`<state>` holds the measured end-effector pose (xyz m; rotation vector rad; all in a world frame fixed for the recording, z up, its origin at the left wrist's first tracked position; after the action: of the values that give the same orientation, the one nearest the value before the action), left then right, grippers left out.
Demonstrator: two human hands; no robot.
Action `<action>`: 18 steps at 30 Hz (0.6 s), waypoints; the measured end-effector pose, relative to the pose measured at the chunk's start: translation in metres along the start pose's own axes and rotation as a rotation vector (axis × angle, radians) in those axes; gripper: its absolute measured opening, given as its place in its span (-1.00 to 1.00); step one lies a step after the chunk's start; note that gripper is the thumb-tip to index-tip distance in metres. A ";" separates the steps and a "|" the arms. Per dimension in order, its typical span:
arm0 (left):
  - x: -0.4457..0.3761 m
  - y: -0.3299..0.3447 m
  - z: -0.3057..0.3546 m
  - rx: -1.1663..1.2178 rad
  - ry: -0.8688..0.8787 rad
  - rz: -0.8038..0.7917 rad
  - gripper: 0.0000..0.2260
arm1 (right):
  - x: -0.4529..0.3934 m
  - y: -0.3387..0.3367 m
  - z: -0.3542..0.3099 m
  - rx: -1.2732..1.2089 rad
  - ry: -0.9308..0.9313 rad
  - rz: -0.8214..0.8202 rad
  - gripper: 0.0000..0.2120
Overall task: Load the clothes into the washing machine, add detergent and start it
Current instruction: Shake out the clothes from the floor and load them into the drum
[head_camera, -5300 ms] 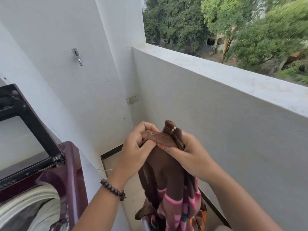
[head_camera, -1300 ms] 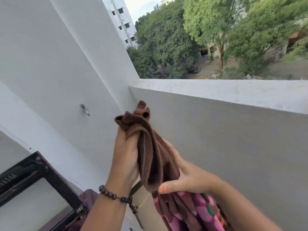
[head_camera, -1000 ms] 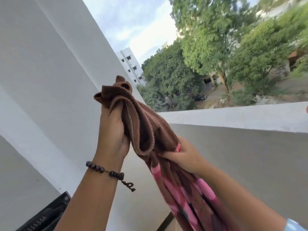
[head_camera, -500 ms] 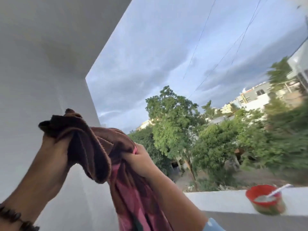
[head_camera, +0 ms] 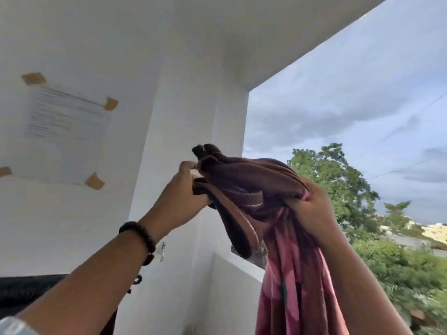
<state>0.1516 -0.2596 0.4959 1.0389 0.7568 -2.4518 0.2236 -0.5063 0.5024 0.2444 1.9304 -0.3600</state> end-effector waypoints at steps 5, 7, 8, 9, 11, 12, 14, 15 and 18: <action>0.016 -0.033 -0.039 -0.456 -0.110 -0.302 0.09 | 0.004 0.022 -0.026 0.472 -0.172 -0.123 -0.88; 0.025 -0.036 -0.042 -0.465 -0.133 -0.336 0.23 | 0.013 0.038 -0.032 0.522 -0.227 -0.207 -0.82; 0.029 -0.035 -0.039 -0.456 -0.120 -0.295 0.28 | 0.018 0.046 -0.034 0.538 -0.243 -0.258 -0.78; 0.034 -0.033 -0.035 -0.436 -0.100 -0.230 0.31 | 0.025 0.054 -0.035 0.555 -0.250 -0.312 -0.80; 0.044 -0.026 -0.024 -0.403 -0.024 -0.069 0.30 | 0.038 0.071 -0.035 0.616 -0.266 -0.391 -0.86; 0.048 -0.021 -0.020 -0.421 0.033 0.009 0.29 | 0.044 0.077 -0.033 0.636 -0.274 -0.416 -0.86; 0.054 -0.010 -0.018 -0.549 0.141 0.086 0.29 | 0.055 0.087 -0.031 0.631 -0.298 -0.480 -0.80; 0.056 -0.003 -0.021 -0.625 0.170 0.052 0.29 | 0.059 0.090 -0.032 0.620 -0.309 -0.514 -0.81; 0.055 0.017 -0.041 -0.662 0.094 -0.252 0.31 | 0.068 0.094 -0.034 0.511 -0.322 -0.608 -0.88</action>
<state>0.1467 -0.2555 0.4260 0.8286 1.6663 -2.0818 0.2006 -0.4061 0.4382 -0.0804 1.5316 -1.2230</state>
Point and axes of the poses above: each hand's wrist, its own x-axis away from the middle knuckle, its own y-axis out of the palm, z = x × y, the point moved 1 cm from there along -x, towards the middle knuckle, and after that the axes turned 1 degree about -y, right-handed, at the moved point
